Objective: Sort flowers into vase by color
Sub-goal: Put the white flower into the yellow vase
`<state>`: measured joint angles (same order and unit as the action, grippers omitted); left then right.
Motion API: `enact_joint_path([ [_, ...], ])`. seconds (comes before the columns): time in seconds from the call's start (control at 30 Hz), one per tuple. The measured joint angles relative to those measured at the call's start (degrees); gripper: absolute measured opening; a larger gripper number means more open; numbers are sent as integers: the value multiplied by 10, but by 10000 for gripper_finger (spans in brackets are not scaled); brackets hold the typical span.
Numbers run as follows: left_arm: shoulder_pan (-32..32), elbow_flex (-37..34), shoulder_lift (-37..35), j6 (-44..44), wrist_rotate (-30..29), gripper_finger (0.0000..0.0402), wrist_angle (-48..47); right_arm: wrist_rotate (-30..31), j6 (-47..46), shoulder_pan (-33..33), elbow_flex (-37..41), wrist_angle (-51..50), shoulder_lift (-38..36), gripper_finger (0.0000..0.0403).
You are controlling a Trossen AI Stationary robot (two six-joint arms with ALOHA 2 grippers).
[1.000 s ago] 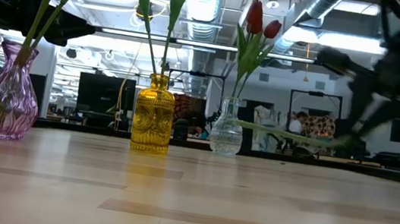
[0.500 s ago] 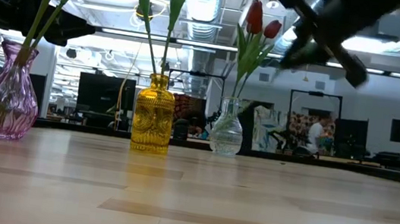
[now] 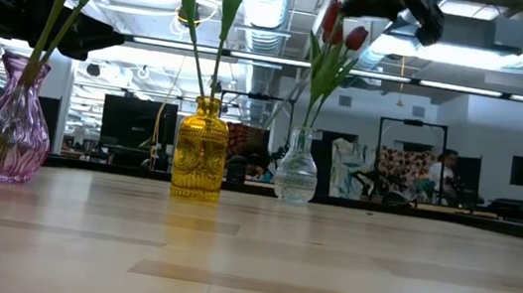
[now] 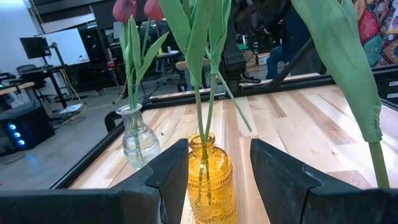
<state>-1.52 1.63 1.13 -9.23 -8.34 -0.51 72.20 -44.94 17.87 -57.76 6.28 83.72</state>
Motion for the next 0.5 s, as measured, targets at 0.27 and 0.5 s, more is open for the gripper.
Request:
enact_joint_path([
  [0.27,0,0,0,0,0,161,0,-1,173,0,0,141,0,42],
  [0.5,0,0,0,0,0,161,0,-77,301,-16,0,243,0,42],
])
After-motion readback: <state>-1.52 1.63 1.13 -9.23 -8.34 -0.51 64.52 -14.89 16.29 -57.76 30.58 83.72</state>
